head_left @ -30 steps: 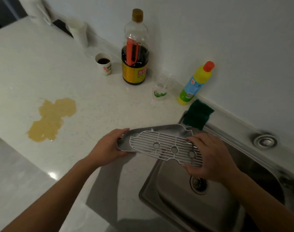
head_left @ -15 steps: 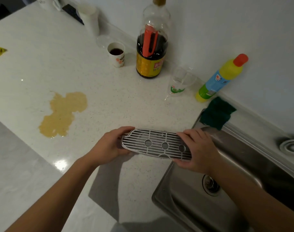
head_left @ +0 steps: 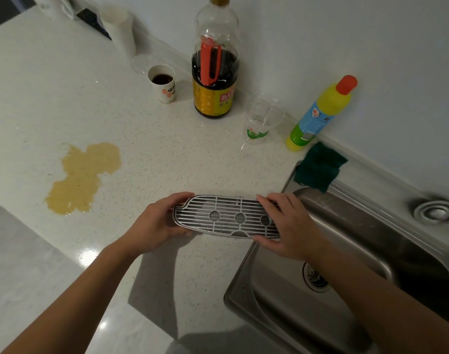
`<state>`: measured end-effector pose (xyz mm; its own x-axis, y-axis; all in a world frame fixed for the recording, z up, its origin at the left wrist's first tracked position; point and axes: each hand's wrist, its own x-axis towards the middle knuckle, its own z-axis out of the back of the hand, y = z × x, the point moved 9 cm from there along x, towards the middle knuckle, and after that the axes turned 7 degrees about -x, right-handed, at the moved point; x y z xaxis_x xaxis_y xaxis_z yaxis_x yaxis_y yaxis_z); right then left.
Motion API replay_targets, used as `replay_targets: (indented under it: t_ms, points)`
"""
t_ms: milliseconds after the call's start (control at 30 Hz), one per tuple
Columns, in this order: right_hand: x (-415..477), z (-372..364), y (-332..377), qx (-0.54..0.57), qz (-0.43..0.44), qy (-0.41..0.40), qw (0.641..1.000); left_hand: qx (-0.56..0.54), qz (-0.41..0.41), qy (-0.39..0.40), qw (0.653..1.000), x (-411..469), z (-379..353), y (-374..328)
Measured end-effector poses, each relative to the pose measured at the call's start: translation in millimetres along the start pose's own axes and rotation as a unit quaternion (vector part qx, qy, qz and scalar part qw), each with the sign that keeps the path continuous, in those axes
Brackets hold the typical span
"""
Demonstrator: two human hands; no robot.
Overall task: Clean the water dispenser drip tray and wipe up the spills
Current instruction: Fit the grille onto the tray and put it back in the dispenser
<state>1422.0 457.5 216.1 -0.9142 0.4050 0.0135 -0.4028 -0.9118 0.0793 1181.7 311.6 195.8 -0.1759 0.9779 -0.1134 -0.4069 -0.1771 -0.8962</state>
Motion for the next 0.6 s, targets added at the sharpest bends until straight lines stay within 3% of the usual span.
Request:
replay_targets:
  t_ms: [167, 300, 600]
  points:
    - [0.1, 10.5, 3.4, -0.015, -0.017, -0.012, 1.0, -0.001, 0.009, -0.005, 1.0, -0.6, 0.1, 1.4]
    - [12.0, 32.2, 39.6, -0.022, 0.0, -0.091, 0.996, -0.007, 0.007, -0.007, 1.0, -1.1, -0.3, 0.5]
    - [26.8, 11.4, 61.2, -0.039, -0.069, -0.029, 0.996, -0.005, -0.002, -0.002, 1.0, -2.0, 0.7, -1.2]
